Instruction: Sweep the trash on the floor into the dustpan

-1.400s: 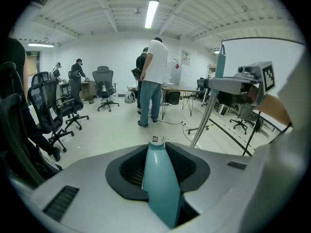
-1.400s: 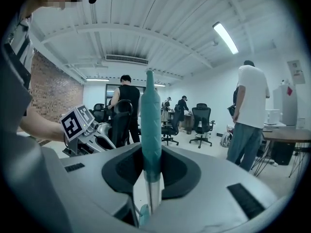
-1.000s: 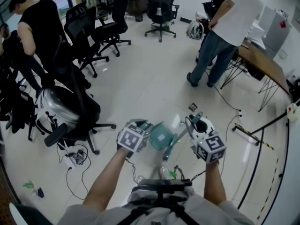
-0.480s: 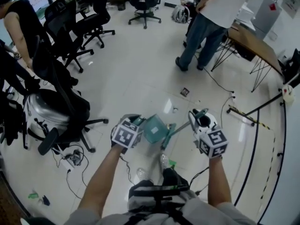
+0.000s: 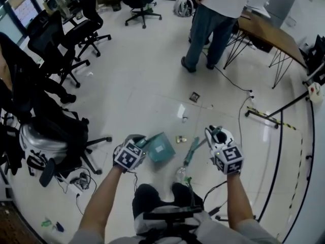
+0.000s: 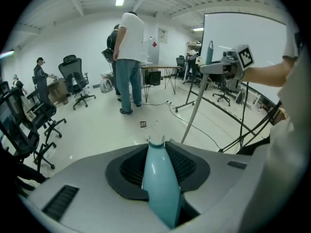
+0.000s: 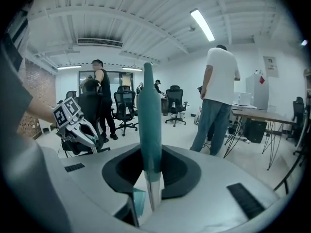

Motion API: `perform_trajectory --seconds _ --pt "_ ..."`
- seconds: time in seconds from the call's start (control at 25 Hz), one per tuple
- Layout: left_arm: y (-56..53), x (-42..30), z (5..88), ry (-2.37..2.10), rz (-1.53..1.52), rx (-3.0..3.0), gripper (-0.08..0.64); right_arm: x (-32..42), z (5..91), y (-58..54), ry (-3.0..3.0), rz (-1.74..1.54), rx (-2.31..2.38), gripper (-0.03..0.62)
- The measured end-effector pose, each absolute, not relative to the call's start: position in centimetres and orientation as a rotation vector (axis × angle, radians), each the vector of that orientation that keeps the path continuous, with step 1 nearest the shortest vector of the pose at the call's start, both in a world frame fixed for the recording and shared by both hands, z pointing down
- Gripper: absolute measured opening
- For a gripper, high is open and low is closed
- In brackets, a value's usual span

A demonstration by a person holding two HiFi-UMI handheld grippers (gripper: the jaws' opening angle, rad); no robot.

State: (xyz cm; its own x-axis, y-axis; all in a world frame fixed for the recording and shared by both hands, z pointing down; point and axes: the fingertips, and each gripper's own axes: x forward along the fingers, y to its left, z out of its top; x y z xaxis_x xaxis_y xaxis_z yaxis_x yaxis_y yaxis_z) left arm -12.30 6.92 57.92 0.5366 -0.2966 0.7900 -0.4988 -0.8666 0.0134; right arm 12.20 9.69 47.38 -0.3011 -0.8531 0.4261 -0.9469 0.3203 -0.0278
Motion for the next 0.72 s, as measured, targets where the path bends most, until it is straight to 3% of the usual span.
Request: perform_trajectory --seconds 0.32,0.72 --pt "3.1 -7.1 62.5 -0.439 1.388 2.591 0.106 17.0 55.7 6.7 -2.152 0.420 1.631 0.084" --pt "1.7 -4.3 64.0 -0.369 1.412 2.570 0.106 15.0 62.3 6.6 -2.163 0.780 1.768 0.087"
